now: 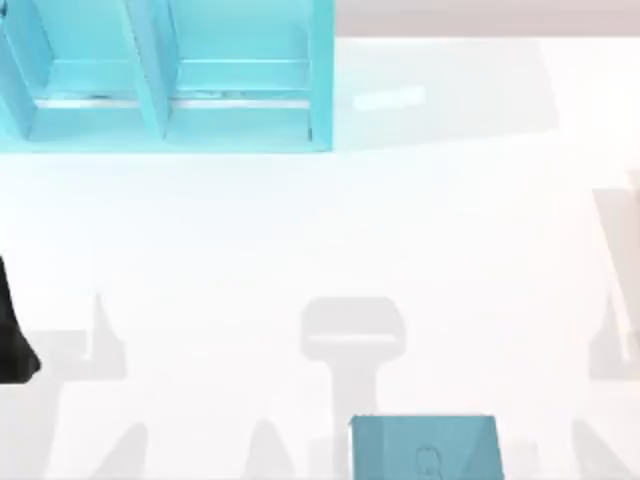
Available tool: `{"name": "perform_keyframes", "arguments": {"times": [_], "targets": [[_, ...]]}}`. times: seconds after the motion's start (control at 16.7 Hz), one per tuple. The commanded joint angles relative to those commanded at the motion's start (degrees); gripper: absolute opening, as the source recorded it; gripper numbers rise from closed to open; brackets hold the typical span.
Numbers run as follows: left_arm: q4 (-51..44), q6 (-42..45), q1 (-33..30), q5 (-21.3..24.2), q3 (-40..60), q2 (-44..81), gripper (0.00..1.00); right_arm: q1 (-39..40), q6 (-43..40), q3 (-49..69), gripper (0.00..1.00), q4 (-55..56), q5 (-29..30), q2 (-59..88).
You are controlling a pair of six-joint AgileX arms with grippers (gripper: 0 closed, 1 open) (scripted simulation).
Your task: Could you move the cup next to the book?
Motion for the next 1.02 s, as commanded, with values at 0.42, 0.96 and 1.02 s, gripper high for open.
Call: {"name": "perform_keyframes", "arguments": {"times": [0.42, 0.96, 1.02], "targets": [[-4.81, 8.54, 4.33, -0.99, 7.29, 3.72, 1.0, 0.0, 0.0, 0.0, 1.0, 0.0, 0.0, 0.0], [-28.81, 57.31, 23.32, -3.11, 36.01, 26.19, 1.0, 0.0, 0.0, 0.0, 1.0, 0.0, 0.0, 0.0], [-32.03, 64.2, 25.71, -3.26, 39.08, 29.53, 1.0, 0.0, 0.0, 0.0, 1.0, 0.0, 0.0, 0.0]]}}
